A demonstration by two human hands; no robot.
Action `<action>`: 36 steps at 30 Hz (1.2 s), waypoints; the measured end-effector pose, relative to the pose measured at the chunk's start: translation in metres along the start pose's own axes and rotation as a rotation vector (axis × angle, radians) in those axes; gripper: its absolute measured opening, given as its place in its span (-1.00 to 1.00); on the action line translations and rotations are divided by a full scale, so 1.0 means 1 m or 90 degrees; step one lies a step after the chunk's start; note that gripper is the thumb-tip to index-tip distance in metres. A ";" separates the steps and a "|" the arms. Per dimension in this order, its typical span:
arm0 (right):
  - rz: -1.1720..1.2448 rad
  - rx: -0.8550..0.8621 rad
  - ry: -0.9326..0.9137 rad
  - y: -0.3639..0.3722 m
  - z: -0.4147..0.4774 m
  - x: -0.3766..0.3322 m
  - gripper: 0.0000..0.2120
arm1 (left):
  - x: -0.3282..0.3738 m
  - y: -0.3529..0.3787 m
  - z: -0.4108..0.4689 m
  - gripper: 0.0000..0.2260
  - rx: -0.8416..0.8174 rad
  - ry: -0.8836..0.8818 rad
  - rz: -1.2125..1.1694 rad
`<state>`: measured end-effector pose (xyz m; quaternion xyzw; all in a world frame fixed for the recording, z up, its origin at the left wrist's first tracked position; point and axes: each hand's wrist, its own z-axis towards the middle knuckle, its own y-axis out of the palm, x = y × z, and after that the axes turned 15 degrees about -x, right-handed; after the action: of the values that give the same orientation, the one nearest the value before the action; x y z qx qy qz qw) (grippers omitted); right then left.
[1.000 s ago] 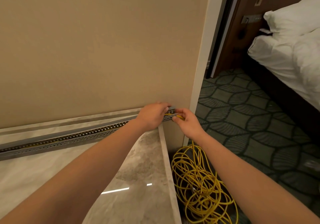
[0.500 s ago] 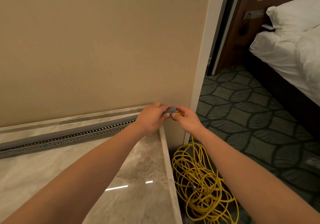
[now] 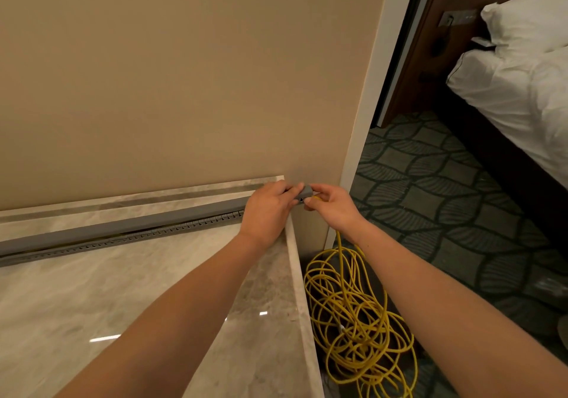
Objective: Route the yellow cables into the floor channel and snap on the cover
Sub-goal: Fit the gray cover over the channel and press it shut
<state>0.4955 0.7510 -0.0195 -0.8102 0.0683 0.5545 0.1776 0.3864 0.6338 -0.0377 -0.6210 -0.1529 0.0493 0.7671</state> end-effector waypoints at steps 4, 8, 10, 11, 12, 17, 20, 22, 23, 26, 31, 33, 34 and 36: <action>0.065 -0.045 0.052 -0.008 0.003 -0.005 -0.74 | -0.001 0.004 0.000 -0.65 0.020 0.000 0.007; 0.083 -0.068 0.085 -0.008 0.007 -0.015 -0.68 | -0.001 0.006 -0.001 -0.66 0.042 0.007 0.003; 0.047 -0.074 0.114 -0.009 0.011 -0.015 -0.68 | 0.000 0.005 -0.002 -0.62 0.034 -0.016 0.000; 0.024 -0.081 0.128 -0.009 0.011 -0.015 -0.67 | 0.001 0.004 -0.002 -0.57 0.025 -0.032 0.000; 0.006 -0.085 0.139 -0.009 0.011 -0.015 -0.66 | 0.003 0.002 -0.002 -0.53 0.013 -0.049 -0.004; 0.028 -0.068 0.185 -0.003 0.008 -0.022 -0.69 | 0.009 -0.002 -0.004 -0.42 -0.031 -0.103 -0.058; 0.068 -0.032 0.200 -0.001 0.008 -0.022 -0.73 | 0.010 -0.001 -0.004 -0.45 -0.015 -0.100 -0.068; 0.088 -0.018 0.180 0.000 0.010 -0.022 -0.72 | 0.010 0.001 -0.004 -0.48 -0.012 -0.098 -0.066; 0.106 -0.012 0.168 0.000 0.012 -0.022 -0.71 | 0.009 0.001 -0.003 -0.50 -0.014 -0.096 -0.066; 0.134 0.004 0.152 0.000 0.015 -0.020 -0.70 | 0.007 0.004 -0.002 -0.56 -0.010 -0.083 -0.047; 0.165 0.036 0.133 0.005 0.016 -0.014 -0.77 | 0.007 0.008 -0.005 -0.61 0.022 -0.073 0.000; 0.178 0.044 0.122 0.006 0.015 -0.013 -0.81 | 0.009 0.006 -0.005 -0.63 0.006 -0.081 -0.019; 0.188 0.046 0.118 0.007 0.015 -0.013 -0.83 | 0.008 0.004 -0.003 -0.64 -0.016 -0.081 -0.037; 0.200 0.051 0.121 0.008 0.016 -0.010 -0.86 | 0.001 -0.003 0.001 -0.64 -0.078 -0.064 -0.072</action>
<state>0.4749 0.7485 -0.0169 -0.8305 0.2321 0.4934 0.1137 0.3870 0.6343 -0.0347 -0.6540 -0.2283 0.0277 0.7207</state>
